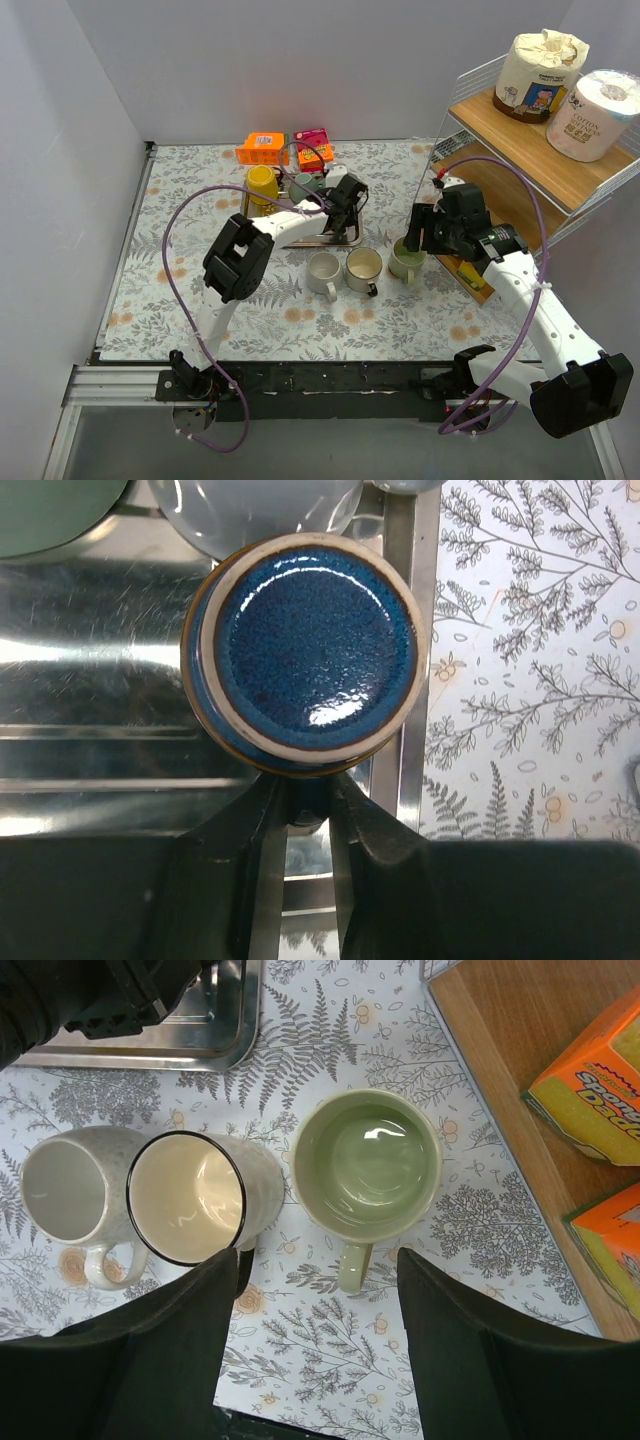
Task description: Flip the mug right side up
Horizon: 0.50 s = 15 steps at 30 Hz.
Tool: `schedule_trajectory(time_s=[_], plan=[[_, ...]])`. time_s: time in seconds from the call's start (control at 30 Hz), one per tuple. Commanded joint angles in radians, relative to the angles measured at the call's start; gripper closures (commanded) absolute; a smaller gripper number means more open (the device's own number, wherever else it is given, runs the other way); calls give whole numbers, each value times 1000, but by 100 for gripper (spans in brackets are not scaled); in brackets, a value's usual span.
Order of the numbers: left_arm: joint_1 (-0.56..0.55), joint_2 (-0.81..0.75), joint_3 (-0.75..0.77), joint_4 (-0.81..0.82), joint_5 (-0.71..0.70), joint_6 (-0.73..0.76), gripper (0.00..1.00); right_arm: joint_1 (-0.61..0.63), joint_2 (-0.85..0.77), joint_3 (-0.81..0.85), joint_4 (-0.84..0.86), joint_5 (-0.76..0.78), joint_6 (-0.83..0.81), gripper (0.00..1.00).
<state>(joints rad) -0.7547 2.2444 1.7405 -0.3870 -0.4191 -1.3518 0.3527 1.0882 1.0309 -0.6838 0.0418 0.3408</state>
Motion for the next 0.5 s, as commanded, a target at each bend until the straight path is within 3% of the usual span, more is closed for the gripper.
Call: schedule_trajectory(time_s=[0.0, 0.23, 0.33, 0.4, 0.47], plan=[[11, -196, -36, 23, 34, -10, 100, -11, 1, -5, 58, -34, 15, 29], [84, -405, -186, 71, 248, -130, 100, -11, -1, -2, 119, -160, 17, 29], [150, -529, -307, 155, 417, -208, 100, -11, -7, -11, 167, -219, 23, 29], [208, -613, -369, 229, 601, -262, 100, -12, -11, -25, 225, -265, 30, 29], [253, -664, -432, 253, 679, -289, 100, -9, -20, -35, 307, -344, 55, 28]])
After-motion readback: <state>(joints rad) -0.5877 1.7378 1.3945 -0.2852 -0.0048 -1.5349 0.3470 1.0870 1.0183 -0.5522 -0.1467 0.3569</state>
